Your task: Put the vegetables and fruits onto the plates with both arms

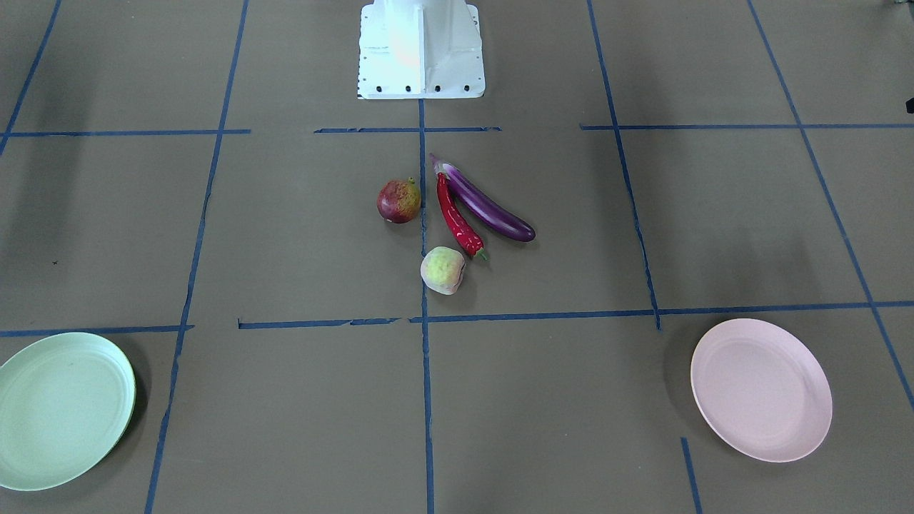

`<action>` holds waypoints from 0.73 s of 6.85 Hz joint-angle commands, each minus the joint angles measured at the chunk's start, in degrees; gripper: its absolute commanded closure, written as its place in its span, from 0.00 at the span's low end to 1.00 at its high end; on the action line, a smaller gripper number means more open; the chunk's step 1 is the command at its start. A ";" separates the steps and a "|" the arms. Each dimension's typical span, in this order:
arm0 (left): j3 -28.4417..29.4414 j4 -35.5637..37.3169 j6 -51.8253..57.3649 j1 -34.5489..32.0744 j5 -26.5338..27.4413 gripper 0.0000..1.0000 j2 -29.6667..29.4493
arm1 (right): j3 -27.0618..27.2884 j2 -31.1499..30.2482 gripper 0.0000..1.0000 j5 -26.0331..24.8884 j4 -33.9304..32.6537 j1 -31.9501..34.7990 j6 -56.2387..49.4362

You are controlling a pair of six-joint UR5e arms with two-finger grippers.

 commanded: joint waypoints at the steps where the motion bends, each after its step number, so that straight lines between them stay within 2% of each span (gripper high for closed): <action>1: -0.30 -2.44 -0.22 0.08 -0.05 0.00 0.33 | 0.28 2.24 0.00 3.72 2.41 -4.86 7.48; 2: -0.48 -2.54 -0.23 0.08 -0.05 0.00 0.33 | 0.46 3.91 0.00 3.73 8.25 -9.34 16.75; 3: -0.56 -2.54 -0.31 0.08 -0.14 0.00 0.24 | 0.72 5.23 0.00 3.38 18.40 -15.04 31.38; 4: -0.57 -2.54 -0.40 0.16 -0.58 0.00 0.24 | 0.72 9.25 0.00 2.24 24.42 -19.53 47.45; 5: -0.57 -2.54 -0.32 0.16 -0.58 0.00 0.24 | 0.81 14.60 0.00 1.19 24.57 -24.10 57.61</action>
